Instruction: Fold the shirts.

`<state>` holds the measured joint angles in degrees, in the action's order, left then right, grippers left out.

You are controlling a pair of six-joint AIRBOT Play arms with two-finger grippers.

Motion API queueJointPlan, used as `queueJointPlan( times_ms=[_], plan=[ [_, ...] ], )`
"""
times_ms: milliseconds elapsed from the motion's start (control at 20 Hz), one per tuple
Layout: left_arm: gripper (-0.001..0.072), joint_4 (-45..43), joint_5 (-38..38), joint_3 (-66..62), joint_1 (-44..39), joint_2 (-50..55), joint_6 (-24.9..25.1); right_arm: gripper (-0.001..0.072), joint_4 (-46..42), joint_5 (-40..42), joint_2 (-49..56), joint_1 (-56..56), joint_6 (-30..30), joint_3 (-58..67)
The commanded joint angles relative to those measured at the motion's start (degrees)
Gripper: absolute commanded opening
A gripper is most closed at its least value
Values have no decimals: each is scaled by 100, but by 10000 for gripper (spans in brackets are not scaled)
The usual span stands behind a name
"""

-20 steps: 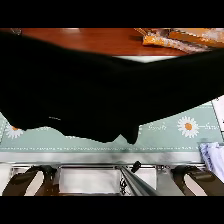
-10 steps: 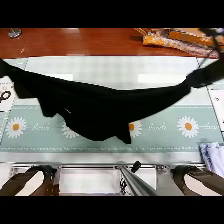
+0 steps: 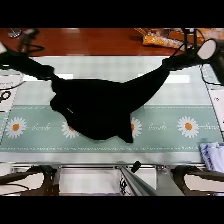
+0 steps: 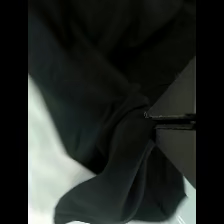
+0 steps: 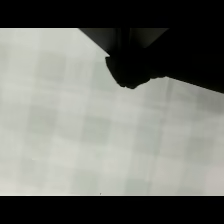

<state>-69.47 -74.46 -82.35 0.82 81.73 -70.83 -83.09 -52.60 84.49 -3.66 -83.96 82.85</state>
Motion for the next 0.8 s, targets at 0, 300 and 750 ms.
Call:
queueJointPlan(
  times_ms=[0,300,750],
  plan=[
    [25,0,2,13,-352,903,-101,30,55,74,518,-2,-155,-7],
    [378,-11,-782,-184,-173,1207,-649,30,7,-299,767,-2,-105,-7],
    [528,-267,-1593,796,896,-463,-1384,31,-743,-1217,754,4,61,-7]
  ],
)
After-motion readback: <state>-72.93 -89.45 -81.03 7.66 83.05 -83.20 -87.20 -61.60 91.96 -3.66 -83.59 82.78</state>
